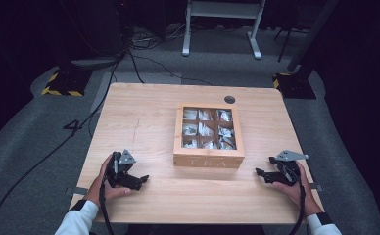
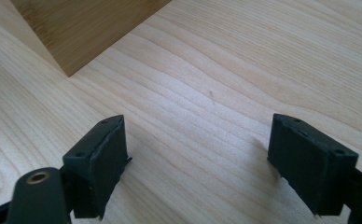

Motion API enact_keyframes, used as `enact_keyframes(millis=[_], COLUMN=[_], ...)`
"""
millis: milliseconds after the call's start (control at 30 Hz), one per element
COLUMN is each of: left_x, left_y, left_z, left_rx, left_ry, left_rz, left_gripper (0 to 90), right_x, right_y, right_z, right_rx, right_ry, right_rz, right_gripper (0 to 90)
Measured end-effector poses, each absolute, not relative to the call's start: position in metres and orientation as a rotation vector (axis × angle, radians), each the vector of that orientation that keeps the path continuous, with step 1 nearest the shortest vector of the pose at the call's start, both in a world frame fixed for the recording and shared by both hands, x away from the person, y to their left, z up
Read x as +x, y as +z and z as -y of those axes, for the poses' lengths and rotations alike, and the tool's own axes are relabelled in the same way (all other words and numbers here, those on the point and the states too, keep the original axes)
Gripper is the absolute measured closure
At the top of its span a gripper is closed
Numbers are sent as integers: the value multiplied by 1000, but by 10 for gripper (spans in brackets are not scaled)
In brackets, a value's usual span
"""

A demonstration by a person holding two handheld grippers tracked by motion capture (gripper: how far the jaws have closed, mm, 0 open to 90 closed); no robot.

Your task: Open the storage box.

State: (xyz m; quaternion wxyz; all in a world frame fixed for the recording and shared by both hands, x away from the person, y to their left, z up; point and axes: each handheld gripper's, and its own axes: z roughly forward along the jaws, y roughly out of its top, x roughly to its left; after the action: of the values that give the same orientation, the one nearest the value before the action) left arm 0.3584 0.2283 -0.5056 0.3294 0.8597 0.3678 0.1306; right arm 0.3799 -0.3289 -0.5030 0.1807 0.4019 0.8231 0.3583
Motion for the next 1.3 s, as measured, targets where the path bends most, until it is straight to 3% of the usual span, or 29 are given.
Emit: enact_keyframes(millis=[733, 1300], left_x=[352, 347], left_y=[-506, -506], left_z=[-235, -238], left_rx=[2249, 2241], left_ry=[339, 352], left_rz=[-967, -981], left_gripper=[1, 3], right_x=[366, 378], right_y=[-449, -449], right_z=[284, 263], right_rx=[916, 911], right_ry=[1240, 1188], right_rz=[-2329, -2363], right_gripper=[356, 446])
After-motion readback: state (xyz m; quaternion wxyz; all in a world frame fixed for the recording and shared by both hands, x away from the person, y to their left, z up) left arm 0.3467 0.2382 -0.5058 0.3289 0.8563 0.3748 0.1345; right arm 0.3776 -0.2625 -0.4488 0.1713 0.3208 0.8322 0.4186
